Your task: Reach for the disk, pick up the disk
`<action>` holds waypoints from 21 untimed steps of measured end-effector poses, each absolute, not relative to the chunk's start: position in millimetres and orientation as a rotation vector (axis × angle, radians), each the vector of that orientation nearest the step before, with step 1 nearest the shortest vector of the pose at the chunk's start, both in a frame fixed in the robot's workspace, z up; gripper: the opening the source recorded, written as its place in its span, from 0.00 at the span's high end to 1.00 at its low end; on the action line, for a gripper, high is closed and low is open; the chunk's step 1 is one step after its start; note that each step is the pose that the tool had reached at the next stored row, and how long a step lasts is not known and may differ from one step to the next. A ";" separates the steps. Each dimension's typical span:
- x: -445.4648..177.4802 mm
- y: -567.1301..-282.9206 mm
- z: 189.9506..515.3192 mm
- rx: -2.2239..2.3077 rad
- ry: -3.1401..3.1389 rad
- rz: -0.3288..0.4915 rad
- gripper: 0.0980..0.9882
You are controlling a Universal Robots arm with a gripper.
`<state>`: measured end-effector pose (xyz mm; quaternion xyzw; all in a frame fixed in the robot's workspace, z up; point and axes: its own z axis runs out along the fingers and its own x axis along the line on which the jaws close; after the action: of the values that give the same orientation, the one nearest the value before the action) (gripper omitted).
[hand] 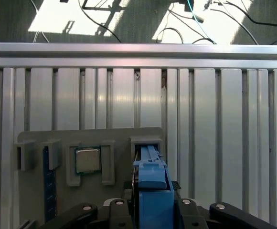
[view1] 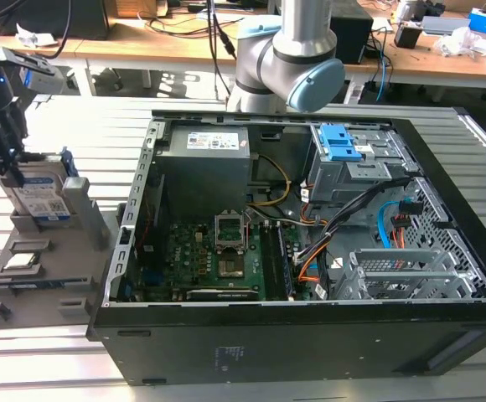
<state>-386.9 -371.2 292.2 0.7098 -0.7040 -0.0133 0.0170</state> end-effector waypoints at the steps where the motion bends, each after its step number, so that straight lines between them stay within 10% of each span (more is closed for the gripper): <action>1: -386.9 -371.2 293.4 2.206 -2.188 -0.041 0.70; 21: -386.6 -371.0 334.4 2.206 -2.188 -0.041 0.70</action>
<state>-386.6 -371.0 334.4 0.7098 -0.7040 -0.0133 0.0170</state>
